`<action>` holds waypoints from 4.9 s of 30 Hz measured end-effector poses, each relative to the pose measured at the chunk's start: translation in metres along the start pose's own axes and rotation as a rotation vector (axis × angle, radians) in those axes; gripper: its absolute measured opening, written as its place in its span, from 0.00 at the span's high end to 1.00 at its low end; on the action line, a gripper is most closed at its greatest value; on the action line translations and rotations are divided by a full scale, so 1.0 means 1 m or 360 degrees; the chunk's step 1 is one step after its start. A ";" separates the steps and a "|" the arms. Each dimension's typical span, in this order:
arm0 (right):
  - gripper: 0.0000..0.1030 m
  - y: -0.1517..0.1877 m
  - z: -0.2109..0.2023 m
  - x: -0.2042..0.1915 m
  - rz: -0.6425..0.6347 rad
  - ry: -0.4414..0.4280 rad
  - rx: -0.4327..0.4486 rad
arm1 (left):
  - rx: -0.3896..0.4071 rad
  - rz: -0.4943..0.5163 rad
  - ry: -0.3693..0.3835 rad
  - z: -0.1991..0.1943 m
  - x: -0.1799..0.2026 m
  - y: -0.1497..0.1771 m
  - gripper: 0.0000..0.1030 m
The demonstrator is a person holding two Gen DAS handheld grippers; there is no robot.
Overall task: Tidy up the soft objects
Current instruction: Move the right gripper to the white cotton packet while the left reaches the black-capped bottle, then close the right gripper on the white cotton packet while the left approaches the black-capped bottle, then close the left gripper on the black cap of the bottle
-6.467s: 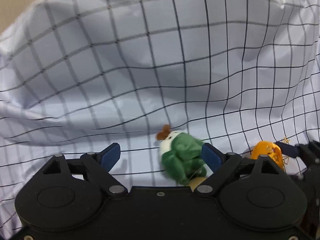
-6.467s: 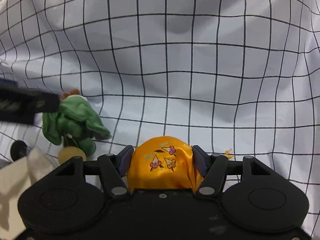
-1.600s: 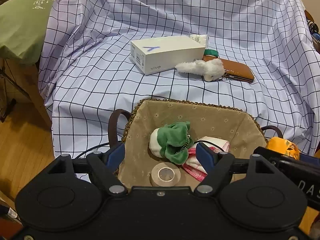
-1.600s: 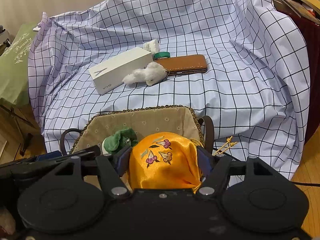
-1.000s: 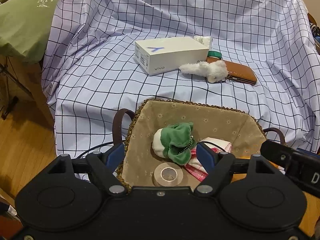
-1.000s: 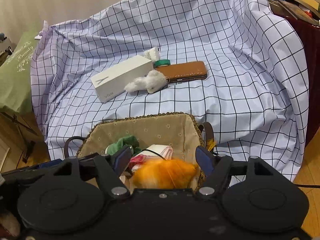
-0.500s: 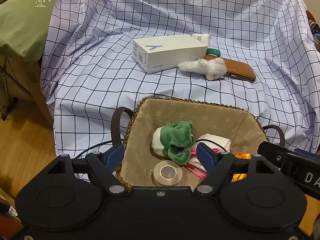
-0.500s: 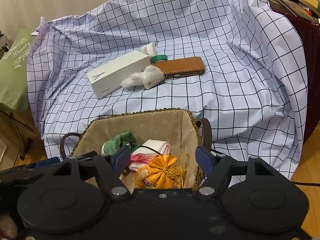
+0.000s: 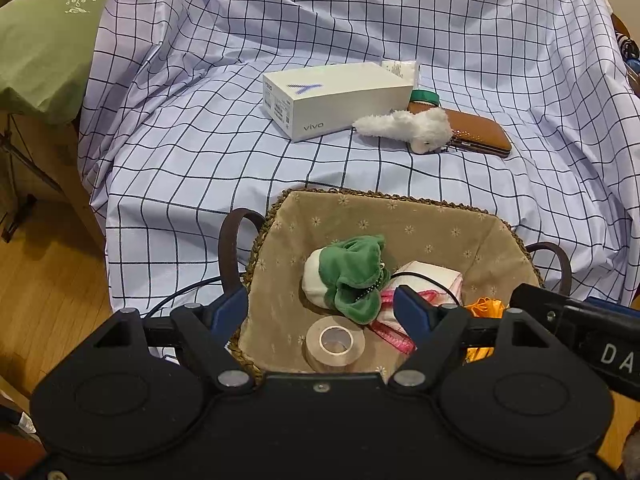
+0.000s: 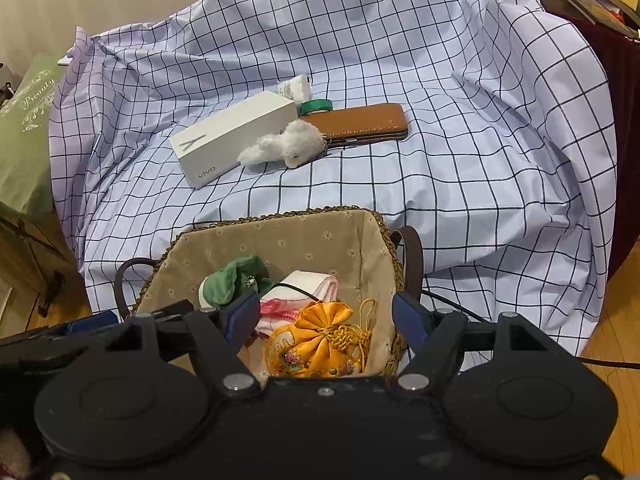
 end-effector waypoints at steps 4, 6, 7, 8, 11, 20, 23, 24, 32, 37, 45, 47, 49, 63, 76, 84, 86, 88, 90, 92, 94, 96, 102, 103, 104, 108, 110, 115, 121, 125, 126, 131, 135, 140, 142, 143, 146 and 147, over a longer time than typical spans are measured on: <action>0.29 -0.002 0.002 0.000 -0.0011 0.0012 -0.0002 | -0.0011 0.0002 0.0003 0.002 0.000 -0.002 0.27; 0.29 -0.004 0.003 0.000 -0.0012 0.0016 -0.0005 | -0.0016 -0.0001 0.0007 0.003 0.000 -0.004 0.27; 0.29 -0.005 0.004 0.000 -0.0012 0.0018 -0.0006 | -0.0017 -0.0001 0.0007 0.003 0.000 -0.005 0.27; 0.29 -0.006 0.004 0.000 -0.0012 0.0019 -0.0005 | -0.0017 0.0001 0.0006 0.003 -0.001 -0.006 0.27; 0.29 -0.012 0.005 -0.001 -0.0016 0.0024 -0.0004 | -0.0017 0.0013 0.0000 0.004 0.000 -0.010 0.27; 0.29 -0.039 0.019 -0.002 -0.0030 0.0050 -0.0036 | -0.0062 0.0079 0.0007 0.014 0.007 -0.020 0.27; 0.29 -0.049 0.028 -0.002 -0.0037 0.0061 -0.0055 | -0.0091 0.0090 0.0018 0.020 0.007 -0.025 0.27; 0.29 -0.053 0.031 -0.003 -0.0040 0.0065 -0.0062 | -0.0100 0.0091 0.0024 0.021 0.007 -0.028 0.27; 0.29 -0.084 0.055 -0.009 -0.0072 0.0089 -0.0098 | -0.0111 0.0118 0.0046 0.031 0.003 -0.056 0.27; 0.29 -0.110 0.068 -0.014 -0.0097 0.0107 -0.0087 | -0.0095 0.0148 0.0053 0.039 0.000 -0.080 0.26; 0.29 -0.175 0.093 -0.032 -0.0153 0.0135 0.0006 | -0.0051 0.0209 0.0057 0.059 -0.006 -0.129 0.26; 0.29 -0.195 0.101 -0.038 -0.0164 0.0145 0.0040 | -0.0032 0.0210 0.0060 0.064 -0.008 -0.145 0.26; 0.29 -0.215 0.112 -0.041 -0.0159 0.0150 0.0056 | -0.0016 0.0217 0.0060 0.068 -0.010 -0.160 0.25; 0.29 -0.305 0.213 -0.039 -0.0121 0.0190 -0.0081 | 0.0043 0.0228 0.0017 0.124 -0.021 -0.263 0.15; 0.28 -0.348 0.279 -0.027 -0.0144 0.0336 -0.0087 | -0.0065 0.0192 -0.0017 0.172 -0.026 -0.309 0.15; 0.17 -0.367 0.278 -0.020 0.0034 0.0172 -0.0126 | -0.0100 0.0225 -0.0042 0.183 -0.026 -0.307 0.15; 0.10 -0.365 0.278 -0.024 0.0045 0.0094 -0.0158 | -0.0104 0.0218 -0.0042 0.183 -0.028 -0.308 0.14; 0.08 -0.362 0.278 -0.027 0.0037 0.0045 -0.0187 | -0.0105 0.0213 -0.0048 0.183 -0.031 -0.309 0.14; 0.08 -0.362 0.281 -0.029 -0.0004 0.0069 -0.0195 | -0.0105 0.0210 -0.0054 0.182 -0.033 -0.310 0.14; 0.08 -0.361 0.283 -0.028 -0.0049 0.0111 -0.0194 | -0.0104 0.0209 -0.0055 0.182 -0.035 -0.311 0.14; 0.08 -0.359 0.286 -0.026 -0.0077 0.0109 -0.0217 | -0.0103 0.0211 -0.0056 0.182 -0.036 -0.313 0.14; 0.08 -0.355 0.289 -0.022 -0.0103 0.0078 -0.0255 | -0.0109 0.0208 -0.0053 0.183 -0.035 -0.314 0.14; 0.08 -0.343 0.297 -0.023 -0.0238 0.0082 -0.0283 | -0.0157 0.0196 -0.0021 0.190 -0.032 -0.314 0.14; 0.08 -0.341 0.298 -0.025 -0.0263 0.0084 -0.0288 | -0.0163 0.0194 -0.0016 0.190 -0.031 -0.314 0.14; 0.08 -0.340 0.299 -0.027 -0.0288 0.0084 -0.0293 | -0.0169 0.0192 -0.0012 0.191 -0.031 -0.314 0.14; 0.12 -0.337 0.304 -0.031 -0.0336 0.0079 -0.0316 | -0.0187 0.0174 0.0002 0.193 -0.030 -0.315 0.14; 0.18 -0.336 0.309 -0.029 -0.0329 0.0063 -0.0343 | -0.0192 0.0175 0.0003 0.195 -0.029 -0.316 0.14; 0.46 -0.337 0.310 -0.028 -0.0303 -0.0077 -0.0392 | -0.0191 0.0212 0.0007 0.198 -0.022 -0.317 0.14; 0.48 -0.340 0.302 -0.027 -0.0327 -0.0057 -0.0334 | -0.0198 0.0261 0.0032 0.201 -0.007 -0.322 0.13; 0.48 -0.343 0.294 -0.012 -0.0248 -0.0010 -0.0282 | -0.0246 0.0289 0.0040 0.210 0.002 -0.324 0.13; 0.48 -0.344 0.293 -0.009 -0.0237 0.0010 -0.0268 | -0.0268 0.0288 0.0041 0.214 0.004 -0.325 0.13; 0.48 -0.346 0.291 0.005 -0.0175 0.0021 -0.0257 | -0.0356 0.0262 0.0056 0.233 0.011 -0.327 0.13; 0.47 -0.346 0.291 0.012 -0.0162 0.0021 -0.0251 | -0.0381 0.0277 0.0042 0.243 0.018 -0.328 0.13; 0.47 -0.344 0.297 0.013 -0.0141 0.0026 -0.0257 | -0.0410 0.0310 -0.0008 0.254 0.022 -0.328 0.13; 0.47 -0.343 0.298 0.013 -0.0140 0.0025 -0.0258 | -0.0418 0.0315 -0.0027 0.258 0.023 -0.327 0.12; 0.47 -0.343 0.298 0.014 -0.0138 0.0026 -0.0260 | -0.0424 0.0311 -0.0035 0.259 0.023 -0.328 0.13; 0.47 -0.342 0.297 0.015 -0.0128 0.0024 -0.0264 | -0.0451 0.0320 -0.0051 0.267 0.025 -0.329 0.13; 0.47 -0.343 0.298 0.015 -0.0125 0.0024 -0.0265 | -0.0459 0.0323 -0.0050 0.269 0.026 -0.330 0.13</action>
Point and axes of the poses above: each gripper's, at about its wrist camera, not at the fingertips, and z roughly the way its jaws point, x to its right, y to its underside, the point moved 4 cm from there along z, roughly the way its jaws point, and after that the axes turned 6 degrees about -x, right-handed, at the moved point
